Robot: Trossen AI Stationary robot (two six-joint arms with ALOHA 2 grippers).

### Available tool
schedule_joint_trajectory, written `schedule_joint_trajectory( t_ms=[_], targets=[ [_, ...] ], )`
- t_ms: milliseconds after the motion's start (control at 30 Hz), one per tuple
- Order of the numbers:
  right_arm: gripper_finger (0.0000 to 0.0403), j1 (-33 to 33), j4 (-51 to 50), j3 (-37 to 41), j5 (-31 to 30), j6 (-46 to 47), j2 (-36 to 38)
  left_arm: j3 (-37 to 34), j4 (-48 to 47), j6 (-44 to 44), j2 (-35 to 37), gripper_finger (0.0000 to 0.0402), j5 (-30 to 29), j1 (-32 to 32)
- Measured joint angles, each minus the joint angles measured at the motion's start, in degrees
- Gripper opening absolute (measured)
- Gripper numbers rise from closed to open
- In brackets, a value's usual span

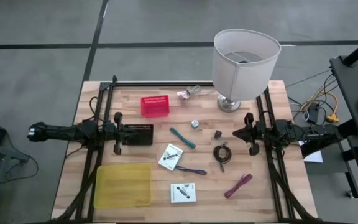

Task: Pick and place items into bin
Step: Put the black charger adapter into the red bin

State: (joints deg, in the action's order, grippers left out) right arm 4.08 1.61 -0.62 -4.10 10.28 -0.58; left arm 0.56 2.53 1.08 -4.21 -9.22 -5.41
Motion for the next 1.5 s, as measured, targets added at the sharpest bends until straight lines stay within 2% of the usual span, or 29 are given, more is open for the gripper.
schedule_joint_trajectory(
  t_ms=[233, 333, 433, 600, 700, 800, 900, 1033, 1200, 1333, 1500],
  targets=[
    [0.0009, 0.0, 3.3, 0.0, 0.0, 12.4, 0.0, 0.0, 0.0, 0.0, 0.0, 0.0, 0.0, 0.0],
    [0.0009, 0.0, 6.1, 0.0, -0.2, 14.5, 0.0, 0.0, 0.4, 0.0, 0.0, 0.0, -0.1, 0.0],
    [0.0009, 0.0, 9.6, 0.0, -1.1, 18.0, 0.0, 0.0, 4.5, 6.0, 0.0, 0.0, -0.1, 0.0],
    [0.0009, 0.0, 14.1, 0.0, -11.5, 29.3, 0.0, 0.0, 19.6, 14.5, -0.1, 0.0, -1.8, 0.1],
    [0.0012, 0.0, 14.4, 0.0, -12.9, 27.6, -0.3, 0.1, 27.3, 14.4, -0.8, 0.0001, -1.8, 0.1],
    [0.0025, 0.0, 17.2, 0.0, -14.4, 25.8, -2.4, 1.7, 27.2, 13.0, -3.1, 0.0016, -2.1, 0.1],
    [0.0054, 0.0, 20.3, -0.9, -13.7, 24.1, -5.9, 3.8, 27.3, 12.5, -7.1, 0.0054, -4.3, 0.1],
    [0.0106, 0.4, 14.9, -5.0, -12.5, 22.2, -13.6, 6.0, 29.0, 12.1, -11.9, 0.0122, -4.4, 0.1],
    [0.0169, 0.6, 1.4, -11.9, -10.7, 22.3, -24.4, 7.6, 34.2, 15.0, -15.6, 0.0188, -4.6, 0.1],
    [0.02, 0.7, -6.4, -17.0, -9.2, 22.5, -32.7, 7.5, 38.1, 15.0, -16.4, 0.0204, -4.6, 0.1],
    [0.0215, 0.7, -12.4, -22.3, -8.9, 19.4, -41.8, 7.4, 38.2, 15.0, -15.8, 0.0206, -4.6, 0.1]
  ],
)
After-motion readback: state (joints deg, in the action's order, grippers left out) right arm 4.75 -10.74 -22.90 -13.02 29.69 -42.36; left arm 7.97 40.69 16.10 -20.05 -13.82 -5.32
